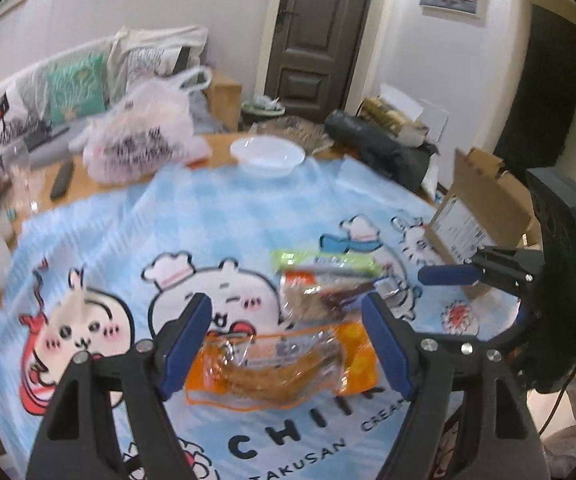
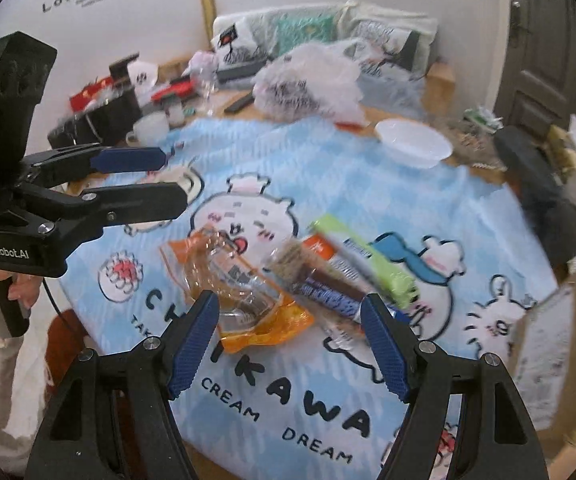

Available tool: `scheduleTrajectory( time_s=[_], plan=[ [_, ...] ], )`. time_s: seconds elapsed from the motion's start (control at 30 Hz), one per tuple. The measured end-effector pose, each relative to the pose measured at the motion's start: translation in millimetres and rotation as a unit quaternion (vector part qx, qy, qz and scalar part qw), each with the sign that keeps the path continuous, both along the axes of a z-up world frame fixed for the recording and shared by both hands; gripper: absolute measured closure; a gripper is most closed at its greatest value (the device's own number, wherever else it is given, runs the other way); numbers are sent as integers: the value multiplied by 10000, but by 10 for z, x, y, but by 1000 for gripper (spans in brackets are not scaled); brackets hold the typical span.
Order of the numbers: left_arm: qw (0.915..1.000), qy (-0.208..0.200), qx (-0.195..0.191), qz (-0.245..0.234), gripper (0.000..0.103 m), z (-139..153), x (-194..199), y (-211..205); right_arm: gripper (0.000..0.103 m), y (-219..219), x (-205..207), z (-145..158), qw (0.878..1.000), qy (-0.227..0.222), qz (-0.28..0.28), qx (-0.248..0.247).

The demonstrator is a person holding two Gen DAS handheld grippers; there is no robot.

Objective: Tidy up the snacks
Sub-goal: 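Grasp the blue-wrapped chocolate bar with the right gripper and lift it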

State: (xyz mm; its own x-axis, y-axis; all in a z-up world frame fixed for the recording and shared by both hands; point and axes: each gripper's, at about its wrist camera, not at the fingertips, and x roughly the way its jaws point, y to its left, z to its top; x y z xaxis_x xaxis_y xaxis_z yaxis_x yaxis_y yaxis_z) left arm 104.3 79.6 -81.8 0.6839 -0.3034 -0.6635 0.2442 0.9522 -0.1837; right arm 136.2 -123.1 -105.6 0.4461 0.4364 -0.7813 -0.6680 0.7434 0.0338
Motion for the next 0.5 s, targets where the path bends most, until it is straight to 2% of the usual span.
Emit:
scheduleTrajectory(
  time_s=[0.17, 0.5],
  plan=[
    [9997, 211, -110, -70, 29, -236, 149, 13, 33, 13, 251, -245, 9997, 152, -81, -184],
    [9986, 477, -114, -218, 29, -414, 499, -159, 33, -92, 698, -565, 9990, 381, 106, -226]
  ],
)
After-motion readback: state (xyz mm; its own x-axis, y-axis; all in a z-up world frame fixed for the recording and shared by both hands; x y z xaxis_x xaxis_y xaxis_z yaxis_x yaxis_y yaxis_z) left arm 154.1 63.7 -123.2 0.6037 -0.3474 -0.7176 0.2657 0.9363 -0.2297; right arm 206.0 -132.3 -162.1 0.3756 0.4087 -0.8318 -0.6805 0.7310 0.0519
